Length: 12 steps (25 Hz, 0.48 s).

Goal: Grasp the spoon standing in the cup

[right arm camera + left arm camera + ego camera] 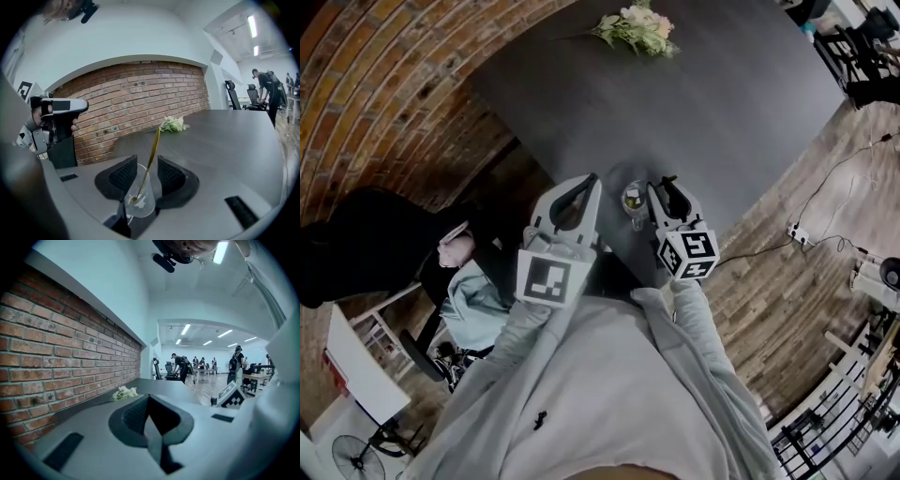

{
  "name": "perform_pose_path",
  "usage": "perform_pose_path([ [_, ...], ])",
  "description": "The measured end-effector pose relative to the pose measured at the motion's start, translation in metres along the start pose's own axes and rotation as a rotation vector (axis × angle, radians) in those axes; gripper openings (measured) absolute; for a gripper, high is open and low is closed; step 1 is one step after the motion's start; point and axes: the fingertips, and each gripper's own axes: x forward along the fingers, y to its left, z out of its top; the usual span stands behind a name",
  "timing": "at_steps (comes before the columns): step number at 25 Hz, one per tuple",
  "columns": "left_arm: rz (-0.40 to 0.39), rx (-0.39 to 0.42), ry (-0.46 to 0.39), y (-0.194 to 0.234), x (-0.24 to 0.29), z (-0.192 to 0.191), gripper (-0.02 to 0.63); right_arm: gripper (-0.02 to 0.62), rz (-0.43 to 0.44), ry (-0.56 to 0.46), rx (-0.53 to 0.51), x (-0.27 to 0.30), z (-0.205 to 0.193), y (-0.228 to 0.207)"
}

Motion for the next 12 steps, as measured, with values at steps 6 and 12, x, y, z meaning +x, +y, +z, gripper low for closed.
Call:
perform_pose_path([
  [6, -0.001, 0.0, -0.004, 0.0024, 0.0004, 0.0011, 0.018, 0.101, -0.012, 0.009, -0.009, 0.0019, -0.0004, -0.0005],
  [12, -0.003, 0.006, -0.005, 0.0035, -0.0008, 0.0024, 0.018, 0.044, -0.022, 0.006, -0.008, 0.0007, 0.0004, -0.0015],
])
